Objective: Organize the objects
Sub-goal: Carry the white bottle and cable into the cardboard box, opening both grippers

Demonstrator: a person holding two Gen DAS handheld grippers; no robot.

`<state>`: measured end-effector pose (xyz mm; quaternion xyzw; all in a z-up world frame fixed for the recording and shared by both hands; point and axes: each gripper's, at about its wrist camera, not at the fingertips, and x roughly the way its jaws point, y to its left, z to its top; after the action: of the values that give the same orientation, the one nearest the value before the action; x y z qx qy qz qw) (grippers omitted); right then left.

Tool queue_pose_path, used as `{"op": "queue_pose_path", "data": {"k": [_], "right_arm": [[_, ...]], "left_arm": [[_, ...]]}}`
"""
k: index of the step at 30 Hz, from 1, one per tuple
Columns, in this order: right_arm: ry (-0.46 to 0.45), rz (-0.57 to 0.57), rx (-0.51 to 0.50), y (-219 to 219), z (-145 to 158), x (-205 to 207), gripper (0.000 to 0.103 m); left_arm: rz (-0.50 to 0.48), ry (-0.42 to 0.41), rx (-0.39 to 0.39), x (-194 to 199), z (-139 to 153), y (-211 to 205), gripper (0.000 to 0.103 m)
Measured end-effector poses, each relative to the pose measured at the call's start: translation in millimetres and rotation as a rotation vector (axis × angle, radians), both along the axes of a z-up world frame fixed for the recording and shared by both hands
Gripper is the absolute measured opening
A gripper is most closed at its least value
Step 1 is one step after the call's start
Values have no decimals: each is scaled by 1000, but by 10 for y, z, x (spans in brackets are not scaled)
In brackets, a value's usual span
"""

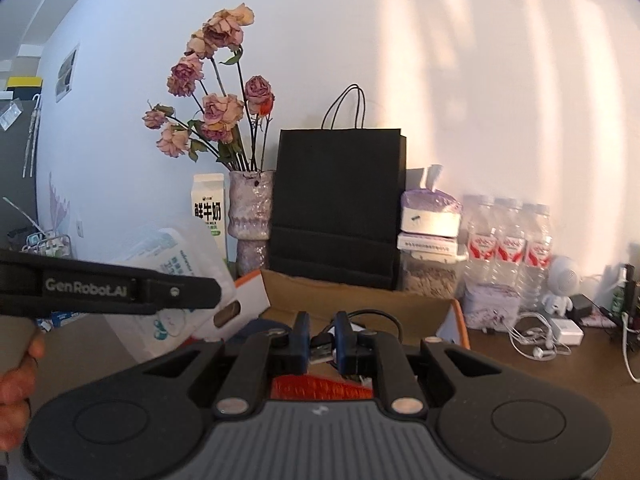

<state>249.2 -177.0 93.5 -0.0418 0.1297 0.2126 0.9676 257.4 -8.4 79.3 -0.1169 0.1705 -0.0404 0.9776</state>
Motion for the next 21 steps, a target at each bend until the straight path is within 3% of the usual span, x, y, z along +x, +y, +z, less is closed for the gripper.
{"op": "queue_pose_path", "data": {"k": [14, 21], "right_arm": [[65, -13, 37, 225, -101, 1046, 12], [122, -5, 15, 326, -237, 1343, 12]], "left_arm": [[58, 11, -59, 948, -48, 294, 43], [75, 84, -65, 1234, -254, 374, 43]]}}
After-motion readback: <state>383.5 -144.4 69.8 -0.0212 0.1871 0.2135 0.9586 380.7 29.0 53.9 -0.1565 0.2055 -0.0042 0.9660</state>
